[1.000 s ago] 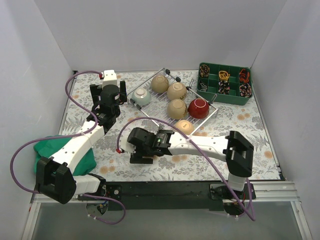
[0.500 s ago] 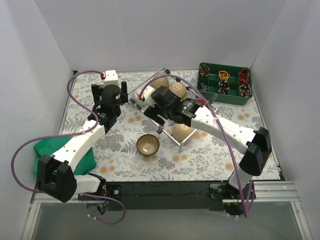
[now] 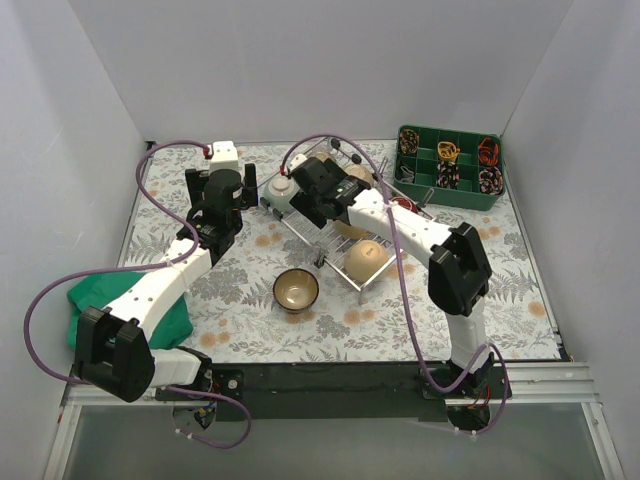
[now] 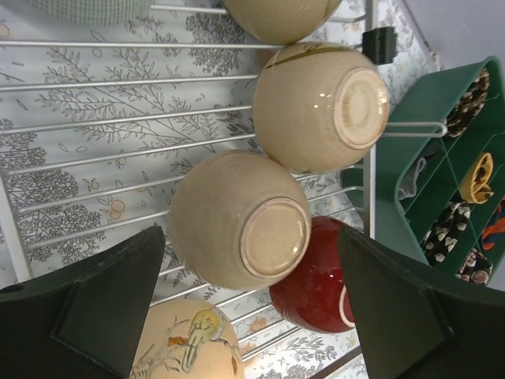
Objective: Unload the bowls from the dish rack
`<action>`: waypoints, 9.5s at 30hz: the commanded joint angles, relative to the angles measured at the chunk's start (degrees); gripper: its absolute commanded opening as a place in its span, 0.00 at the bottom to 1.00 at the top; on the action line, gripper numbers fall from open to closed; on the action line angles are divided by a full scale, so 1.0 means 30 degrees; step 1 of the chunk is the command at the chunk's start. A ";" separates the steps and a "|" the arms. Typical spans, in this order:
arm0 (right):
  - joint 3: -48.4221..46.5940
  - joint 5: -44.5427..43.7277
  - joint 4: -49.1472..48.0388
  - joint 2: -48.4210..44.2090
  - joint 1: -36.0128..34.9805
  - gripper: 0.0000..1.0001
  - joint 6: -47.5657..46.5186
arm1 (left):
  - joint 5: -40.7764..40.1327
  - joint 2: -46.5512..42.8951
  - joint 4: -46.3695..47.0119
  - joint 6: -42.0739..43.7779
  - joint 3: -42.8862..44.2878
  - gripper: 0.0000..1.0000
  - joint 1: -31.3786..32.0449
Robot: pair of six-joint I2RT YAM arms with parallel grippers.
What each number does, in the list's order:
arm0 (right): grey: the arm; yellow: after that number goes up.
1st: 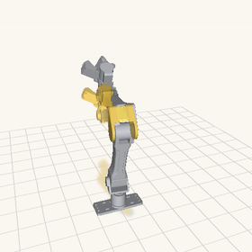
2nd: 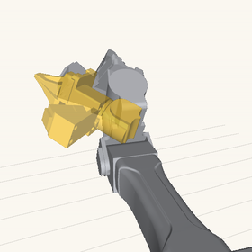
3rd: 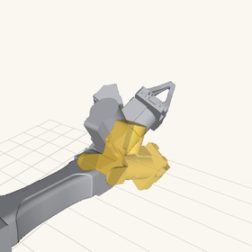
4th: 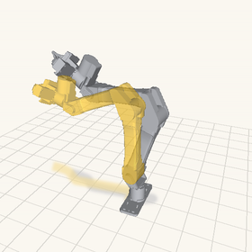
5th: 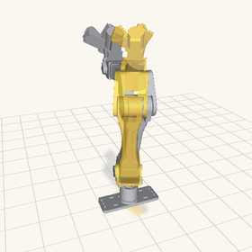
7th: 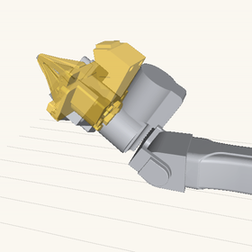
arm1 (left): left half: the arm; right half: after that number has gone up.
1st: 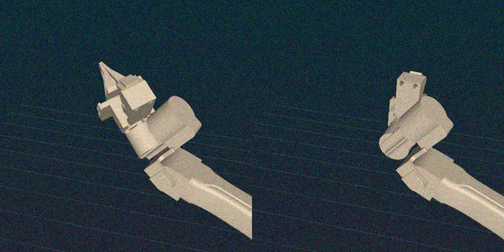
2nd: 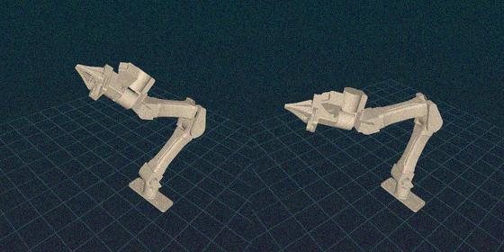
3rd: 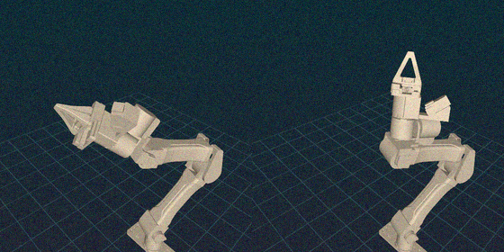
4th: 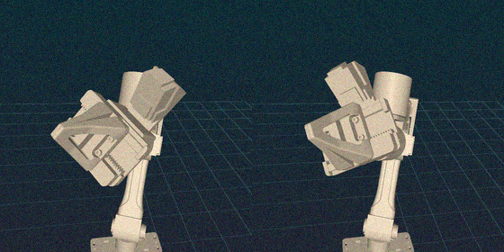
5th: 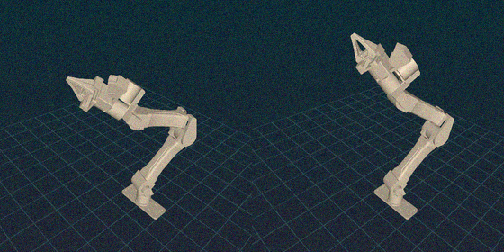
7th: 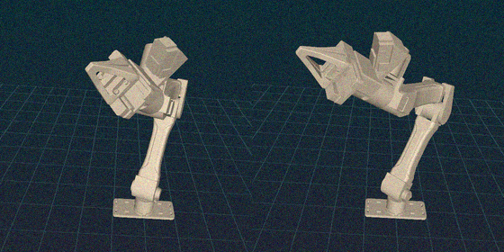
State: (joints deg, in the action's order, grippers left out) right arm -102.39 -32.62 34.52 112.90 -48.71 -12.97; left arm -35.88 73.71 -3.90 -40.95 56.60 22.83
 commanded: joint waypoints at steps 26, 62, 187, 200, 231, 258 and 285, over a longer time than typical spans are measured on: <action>-0.0002 -0.3774 -0.0140 0.5286 0.0152 0.99 0.1745 | 0.0416 -0.0577 0.0216 -0.0296 -0.0351 0.98 -0.0081; 0.0672 -0.5797 -0.0346 0.2707 -0.0668 0.99 0.3386 | 0.0738 -0.1075 0.0158 -0.0471 -0.0380 0.98 -0.0256; 1.6110 2.1215 -1.8537 -1.4840 0.7008 0.07 1.7595 | 2.0104 0.2236 1.2169 -0.6124 -0.3661 0.61 0.2761; 1.7342 2.1449 -1.8920 -1.5515 0.7037 0.38 1.7479 | 1.8554 0.0275 1.0943 -0.6623 -0.4803 0.00 0.2820; 1.9539 1.4801 -1.0337 -2.0289 0.6803 0.98 0.8280 | 1.1166 0.0006 -0.9246 -1.0052 -0.1318 0.00 -0.3886; 1.8458 1.4126 -0.9078 -1.8303 0.6569 0.99 0.5676 | 1.2519 0.2239 -0.9949 -0.8119 0.0146 0.80 -0.4651; 0.6828 0.4842 -0.7260 -0.4767 0.4196 0.99 -0.4931 | 0.7566 -0.4823 0.0513 -0.2552 -0.2458 0.98 -0.4768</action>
State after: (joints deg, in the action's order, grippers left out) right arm -76.29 -12.62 13.61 93.97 -34.59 -19.35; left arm -10.17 61.34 -6.76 -52.95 52.21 8.88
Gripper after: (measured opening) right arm 0.984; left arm 0.982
